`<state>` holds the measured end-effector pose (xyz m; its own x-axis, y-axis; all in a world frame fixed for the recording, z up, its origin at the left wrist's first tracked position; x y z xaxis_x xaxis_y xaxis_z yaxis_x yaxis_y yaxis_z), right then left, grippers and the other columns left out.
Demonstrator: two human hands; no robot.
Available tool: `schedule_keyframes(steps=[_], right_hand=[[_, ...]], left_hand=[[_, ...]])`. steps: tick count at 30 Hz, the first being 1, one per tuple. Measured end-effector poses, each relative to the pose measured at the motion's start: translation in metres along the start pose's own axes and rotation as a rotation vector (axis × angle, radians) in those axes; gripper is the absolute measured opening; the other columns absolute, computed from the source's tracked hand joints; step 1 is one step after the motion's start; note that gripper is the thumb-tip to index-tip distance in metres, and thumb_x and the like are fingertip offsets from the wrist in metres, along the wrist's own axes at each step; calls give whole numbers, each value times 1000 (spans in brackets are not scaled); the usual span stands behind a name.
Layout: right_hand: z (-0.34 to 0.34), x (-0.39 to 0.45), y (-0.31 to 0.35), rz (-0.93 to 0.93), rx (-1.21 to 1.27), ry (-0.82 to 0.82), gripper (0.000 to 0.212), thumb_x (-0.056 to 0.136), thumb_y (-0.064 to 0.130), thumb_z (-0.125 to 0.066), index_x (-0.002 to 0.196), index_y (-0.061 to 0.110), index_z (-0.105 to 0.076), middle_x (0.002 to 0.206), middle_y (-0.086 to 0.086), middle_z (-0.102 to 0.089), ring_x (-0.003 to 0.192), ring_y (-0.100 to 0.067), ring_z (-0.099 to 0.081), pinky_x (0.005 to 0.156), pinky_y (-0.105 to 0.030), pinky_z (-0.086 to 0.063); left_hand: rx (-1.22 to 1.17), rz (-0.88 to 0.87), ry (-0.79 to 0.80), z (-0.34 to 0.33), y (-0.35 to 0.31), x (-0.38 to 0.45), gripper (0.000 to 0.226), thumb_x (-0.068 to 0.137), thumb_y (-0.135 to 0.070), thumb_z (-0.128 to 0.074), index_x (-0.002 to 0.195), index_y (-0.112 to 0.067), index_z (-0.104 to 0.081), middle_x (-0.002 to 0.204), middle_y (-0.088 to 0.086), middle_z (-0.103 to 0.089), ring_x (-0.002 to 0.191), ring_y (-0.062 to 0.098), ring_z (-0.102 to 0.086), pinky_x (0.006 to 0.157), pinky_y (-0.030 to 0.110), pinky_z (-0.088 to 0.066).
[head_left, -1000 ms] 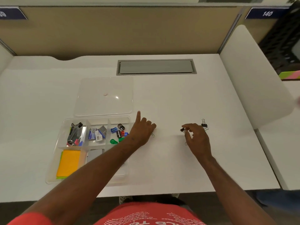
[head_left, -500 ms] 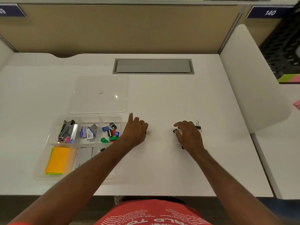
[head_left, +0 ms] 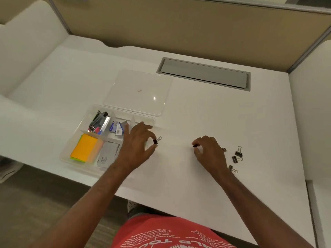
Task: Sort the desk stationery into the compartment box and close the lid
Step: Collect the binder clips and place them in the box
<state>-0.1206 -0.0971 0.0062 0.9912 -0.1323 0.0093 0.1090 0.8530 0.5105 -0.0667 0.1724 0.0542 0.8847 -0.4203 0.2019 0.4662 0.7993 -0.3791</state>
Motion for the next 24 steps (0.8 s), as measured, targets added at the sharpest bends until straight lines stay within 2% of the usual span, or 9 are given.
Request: schedule_keyframes(steps=[3, 8, 14, 19, 21, 24], right_hand=[[2, 9, 35, 109, 101, -13, 14, 86, 22, -67, 96, 31, -65, 91, 16, -61, 91, -7, -52, 70, -24, -46], [-3, 17, 102, 287, 271, 18, 12, 88, 24, -69, 98, 30, -67, 94, 17, -63, 88, -4, -51, 75, -19, -45], [-21, 13, 162, 467, 307, 117, 18, 89, 27, -68, 107, 28, -68, 101, 16, -65, 94, -3, -52, 80, -15, -42], [-39, 11, 174, 455, 250, 203, 23, 92, 31, -62, 114, 31, -67, 107, 16, -66, 101, -4, -53, 83, -23, -48], [-39, 13, 169, 424, 234, 177, 22, 93, 30, -63, 115, 30, -67, 108, 15, -66, 101, -8, -54, 83, -27, -49], [-31, 14, 154, 367, 223, 116, 22, 93, 27, -64, 115, 29, -67, 110, 15, -65, 103, -8, -53, 83, -25, -49]], left_hand=[[0, 71, -46, 14, 23, -25, 25, 80, -29, -79, 101, -22, -69, 133, 1, -61, 138, 25, -44, 119, 60, -12], [73, 256, 21, 20, 53, -59, 26, 79, -33, -80, 100, -25, -67, 138, 2, -57, 141, 26, -39, 118, 60, -17], [70, 272, 9, 20, 71, -71, 24, 79, -38, -79, 97, -27, -67, 139, 2, -56, 143, 28, -37, 117, 62, -16], [-22, 259, -83, 26, 87, -58, 28, 86, -40, -65, 110, -25, -65, 136, -1, -57, 140, 22, -40, 116, 58, -24], [-81, 231, -86, 25, 90, -50, 35, 85, -36, -68, 118, -23, -63, 135, -1, -57, 140, 21, -39, 115, 57, -27], [-146, 158, -37, 17, 84, -38, 44, 85, -35, -72, 126, -25, -59, 141, -2, -53, 145, 17, -32, 121, 47, -21]])
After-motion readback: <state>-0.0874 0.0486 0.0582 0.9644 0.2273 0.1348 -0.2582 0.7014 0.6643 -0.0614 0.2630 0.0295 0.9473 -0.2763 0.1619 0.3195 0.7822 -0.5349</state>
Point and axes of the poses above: each hand's wrist, its own x-axis towards the middle knuckle, its own z-axis out of the back of the hand, y = z × x, the point moved 3 cm from there along x, towards the middle knuckle
